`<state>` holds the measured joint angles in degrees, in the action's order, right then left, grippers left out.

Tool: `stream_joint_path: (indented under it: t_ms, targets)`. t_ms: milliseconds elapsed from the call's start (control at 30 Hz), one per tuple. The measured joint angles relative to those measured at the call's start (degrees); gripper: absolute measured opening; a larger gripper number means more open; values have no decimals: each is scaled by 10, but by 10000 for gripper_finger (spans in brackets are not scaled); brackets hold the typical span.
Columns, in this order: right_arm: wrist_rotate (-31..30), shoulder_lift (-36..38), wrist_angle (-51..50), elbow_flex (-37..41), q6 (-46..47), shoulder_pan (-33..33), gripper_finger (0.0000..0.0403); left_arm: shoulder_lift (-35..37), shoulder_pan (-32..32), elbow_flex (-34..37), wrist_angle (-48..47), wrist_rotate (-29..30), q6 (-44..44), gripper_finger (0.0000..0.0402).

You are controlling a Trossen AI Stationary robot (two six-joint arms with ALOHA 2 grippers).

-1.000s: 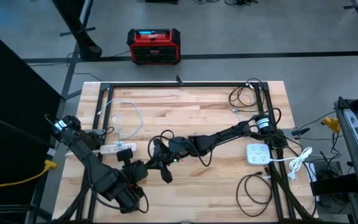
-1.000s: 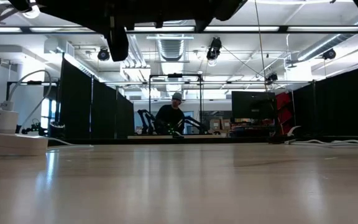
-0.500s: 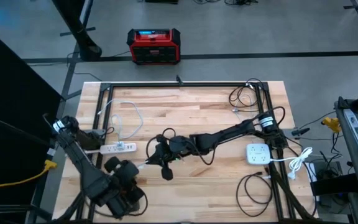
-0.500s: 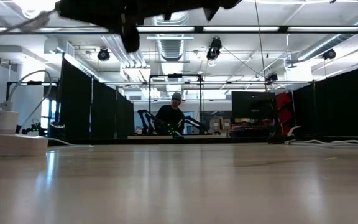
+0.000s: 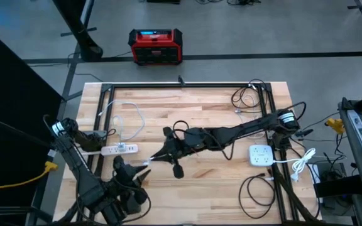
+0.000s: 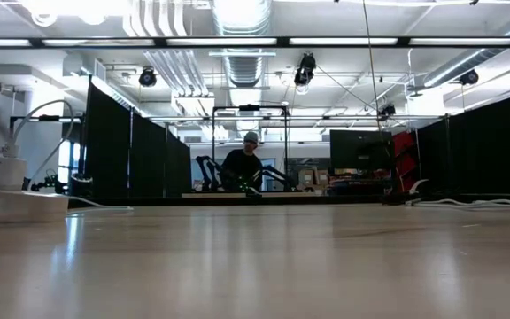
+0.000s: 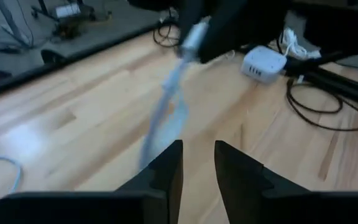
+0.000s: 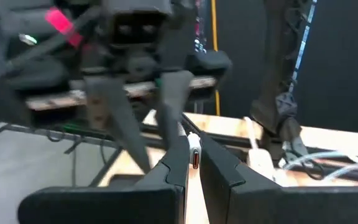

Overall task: Insert USB
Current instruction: Insert the bottom white charger cable into the black outlet extension

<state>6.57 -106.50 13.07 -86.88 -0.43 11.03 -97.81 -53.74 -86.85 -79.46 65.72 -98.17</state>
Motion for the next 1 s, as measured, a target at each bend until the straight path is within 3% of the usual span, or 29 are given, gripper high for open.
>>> stream_joint_path:
  t_ms: [200, 533, 1000]
  targets:
    - [30, 19, -2, 1, -4, 7, 11, -2, 6, 11, 2, 48, -2, 111]
    - [45, 21, -8, 1, -19, 30, 11, -2, 5, 27, 11, 207, 43, 176]
    - [39, 22, -17, 1, -26, 29, 11, -2, -19, 26, 160, 217, 237, 183]
